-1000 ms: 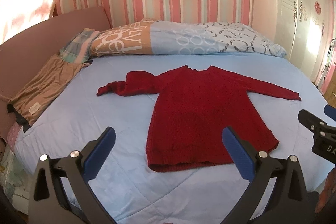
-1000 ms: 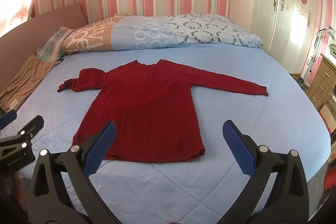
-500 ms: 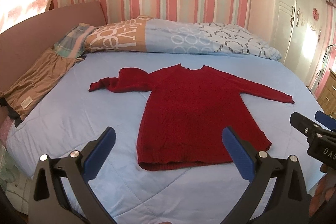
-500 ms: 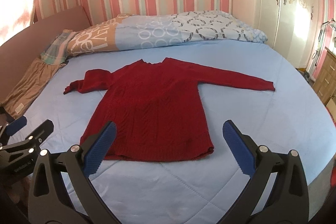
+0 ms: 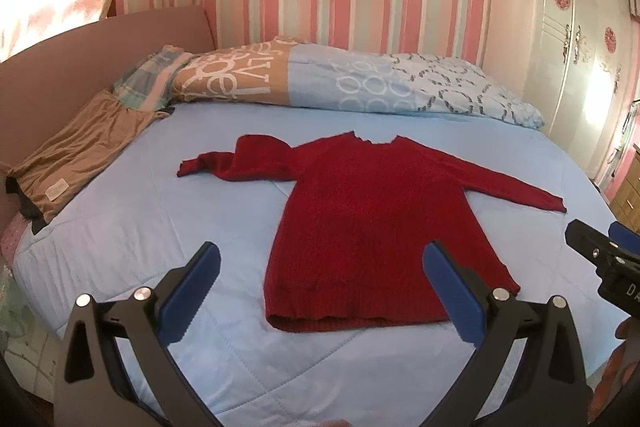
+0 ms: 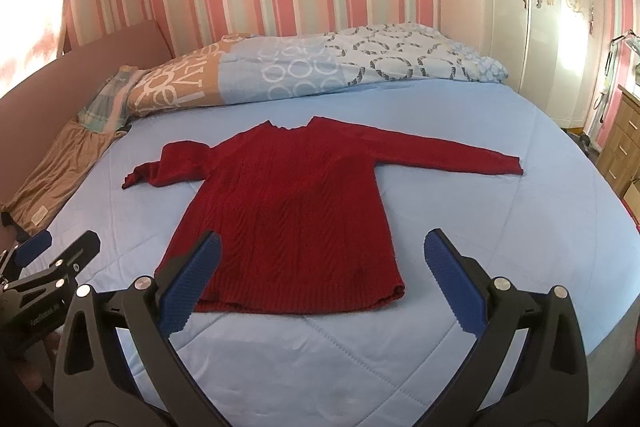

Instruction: Fold small clothes

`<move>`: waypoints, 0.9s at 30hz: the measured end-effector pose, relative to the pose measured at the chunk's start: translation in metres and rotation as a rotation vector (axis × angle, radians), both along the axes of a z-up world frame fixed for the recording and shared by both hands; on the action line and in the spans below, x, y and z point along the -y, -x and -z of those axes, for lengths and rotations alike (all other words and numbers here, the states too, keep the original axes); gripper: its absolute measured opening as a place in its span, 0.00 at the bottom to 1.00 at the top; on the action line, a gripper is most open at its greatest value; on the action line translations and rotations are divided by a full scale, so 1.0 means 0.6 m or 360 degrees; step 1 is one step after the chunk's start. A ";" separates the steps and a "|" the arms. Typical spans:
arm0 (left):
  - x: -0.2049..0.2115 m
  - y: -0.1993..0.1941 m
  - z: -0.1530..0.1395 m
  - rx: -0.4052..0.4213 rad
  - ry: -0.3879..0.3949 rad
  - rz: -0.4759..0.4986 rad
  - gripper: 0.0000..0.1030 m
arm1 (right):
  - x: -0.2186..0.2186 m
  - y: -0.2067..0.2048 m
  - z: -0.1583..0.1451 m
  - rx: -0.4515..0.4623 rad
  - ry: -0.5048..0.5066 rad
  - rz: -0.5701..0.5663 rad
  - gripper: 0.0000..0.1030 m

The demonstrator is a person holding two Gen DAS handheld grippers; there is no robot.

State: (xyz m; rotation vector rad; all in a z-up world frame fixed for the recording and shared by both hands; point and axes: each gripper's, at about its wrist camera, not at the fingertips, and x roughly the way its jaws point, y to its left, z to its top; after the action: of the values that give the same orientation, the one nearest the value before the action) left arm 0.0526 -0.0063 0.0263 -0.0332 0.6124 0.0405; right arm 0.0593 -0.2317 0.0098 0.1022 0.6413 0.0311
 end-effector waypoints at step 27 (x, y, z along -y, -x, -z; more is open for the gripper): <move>0.012 -0.038 0.022 -0.0092 -0.0110 -0.0100 0.99 | 0.022 -0.031 0.001 -0.0002 0.0052 0.0009 0.97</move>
State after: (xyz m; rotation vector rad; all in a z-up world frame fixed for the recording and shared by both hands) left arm 0.0755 -0.0138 0.0133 0.0160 0.6673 0.1236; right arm 0.0781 -0.2451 0.0094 0.0722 0.6422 0.0149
